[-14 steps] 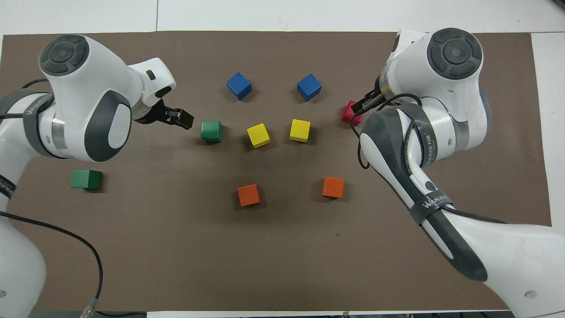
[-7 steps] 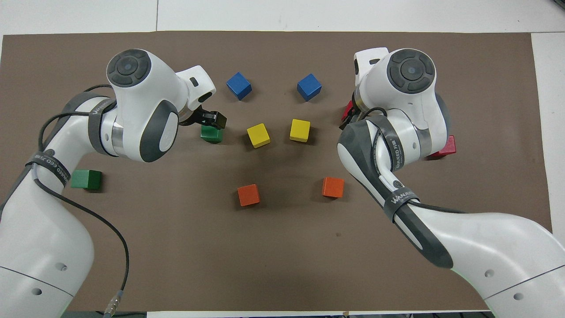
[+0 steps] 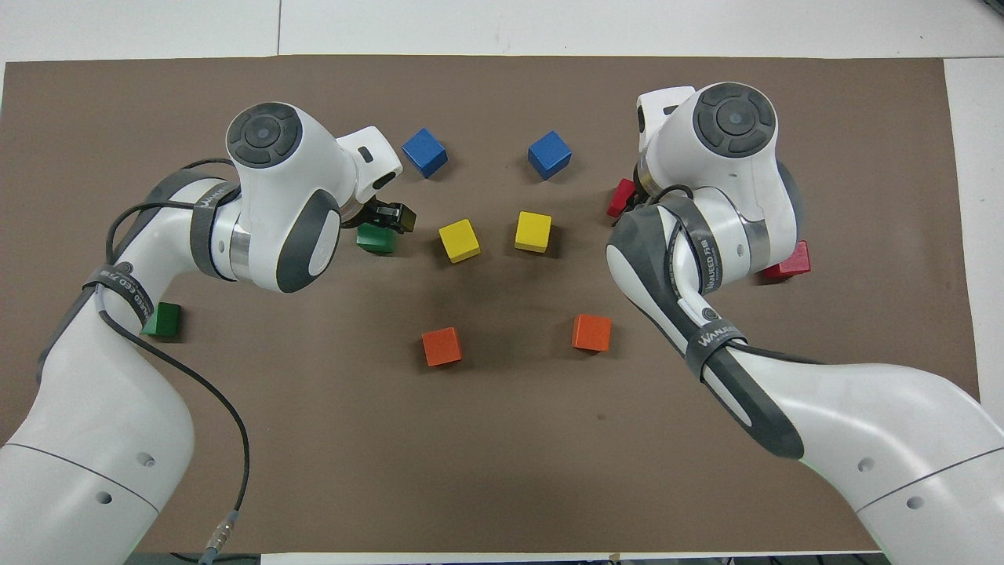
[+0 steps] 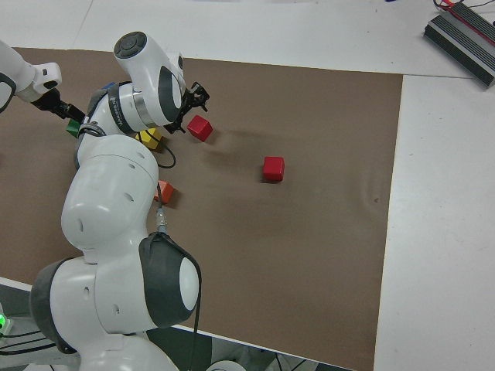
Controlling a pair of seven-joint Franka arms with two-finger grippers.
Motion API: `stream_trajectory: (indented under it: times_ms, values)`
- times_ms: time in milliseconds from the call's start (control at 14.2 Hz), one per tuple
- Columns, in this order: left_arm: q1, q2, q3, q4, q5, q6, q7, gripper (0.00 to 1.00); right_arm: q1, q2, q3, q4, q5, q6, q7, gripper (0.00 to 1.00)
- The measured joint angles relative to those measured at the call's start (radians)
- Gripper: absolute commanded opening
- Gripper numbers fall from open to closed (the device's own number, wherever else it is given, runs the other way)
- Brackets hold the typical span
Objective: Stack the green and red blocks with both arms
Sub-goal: 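Lift green with the left gripper while the right gripper lifts the red block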
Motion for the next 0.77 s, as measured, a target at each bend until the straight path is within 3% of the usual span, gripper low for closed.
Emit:
stream_trajectory:
  times_ms: [422,493,633,704,774]
  values:
    - [-0.009,0.0,0.0,-0.056,0.002,0.056,-0.017,1.0,0.001,0.062,0.014,0.045,0.0,0.008,-0.001,0.95]
    - [-0.013,0.0,0.0,-0.064,0.003,0.067,-0.026,0.96,0.003,0.067,0.016,0.046,0.0,0.019,-0.001,0.95]
    - [-0.018,0.0,0.001,-0.077,0.003,0.079,-0.035,0.72,0.008,0.076,0.017,0.045,0.0,0.049,-0.001,0.94]
    - [-0.021,0.0,0.002,-0.081,0.005,0.08,-0.037,0.5,0.009,0.081,0.017,0.043,0.0,0.062,-0.002,0.94]
    - [-0.021,0.0,0.002,-0.083,0.012,0.08,-0.039,0.15,0.009,0.086,0.017,0.04,0.0,0.073,-0.012,0.94]
